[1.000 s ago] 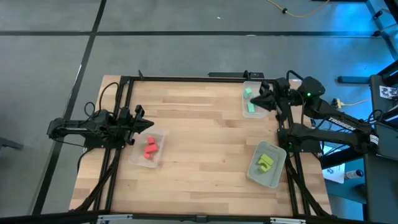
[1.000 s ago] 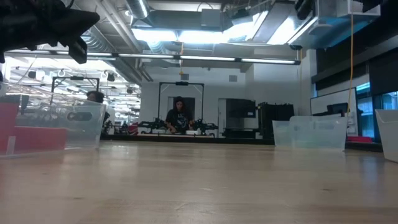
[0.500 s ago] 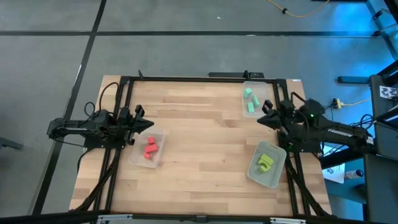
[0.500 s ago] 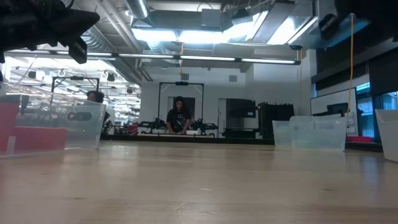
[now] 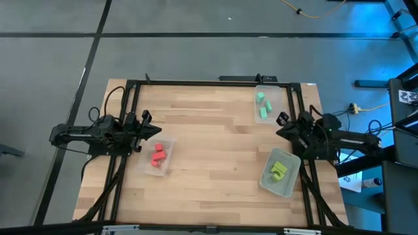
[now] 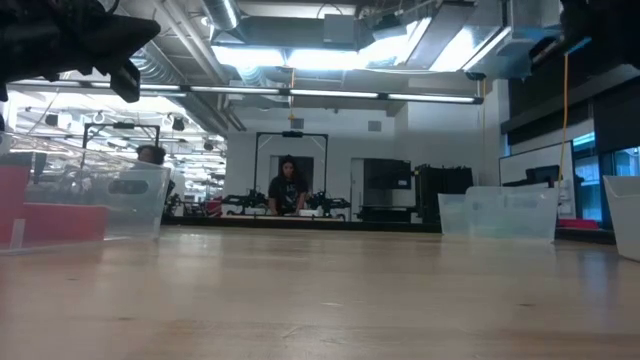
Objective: Sort & place blocks by color
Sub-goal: Return to Home Position
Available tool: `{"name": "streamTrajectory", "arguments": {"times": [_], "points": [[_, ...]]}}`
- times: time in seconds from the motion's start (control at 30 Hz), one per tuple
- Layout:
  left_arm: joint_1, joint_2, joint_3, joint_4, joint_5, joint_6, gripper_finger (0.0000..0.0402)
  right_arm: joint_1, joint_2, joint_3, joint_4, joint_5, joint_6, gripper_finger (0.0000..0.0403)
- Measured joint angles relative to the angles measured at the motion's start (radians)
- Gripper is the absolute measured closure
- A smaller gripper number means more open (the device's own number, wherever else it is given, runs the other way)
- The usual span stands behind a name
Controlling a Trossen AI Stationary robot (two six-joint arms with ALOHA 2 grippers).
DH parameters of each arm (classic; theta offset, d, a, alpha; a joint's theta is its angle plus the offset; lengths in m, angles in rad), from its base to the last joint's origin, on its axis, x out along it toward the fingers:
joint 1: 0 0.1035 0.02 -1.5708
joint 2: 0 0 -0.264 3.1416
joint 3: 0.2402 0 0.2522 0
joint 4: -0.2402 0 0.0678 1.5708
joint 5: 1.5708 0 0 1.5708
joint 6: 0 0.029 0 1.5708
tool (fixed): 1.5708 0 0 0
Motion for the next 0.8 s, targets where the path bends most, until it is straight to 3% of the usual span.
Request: {"name": "streamTrajectory", "arguments": {"times": [0.3,0.67,0.8], "points": [[0.0,0.0,0.0,0.0,0.0,0.0,0.0401,0.088,-0.002,-0.085,-0.059,0.181,-0.091,0.0403],[0.0,0.0,0.0,0.0,0.0,0.0,0.0401,0.087,-0.003,-0.101,-0.379,0.26,-0.156,0.0403],[0.0,0.0,0.0,-0.001,0.0,0.0,0.0401,0.088,0.003,-0.101,-0.387,0.299,-0.2,0.0403]]}}
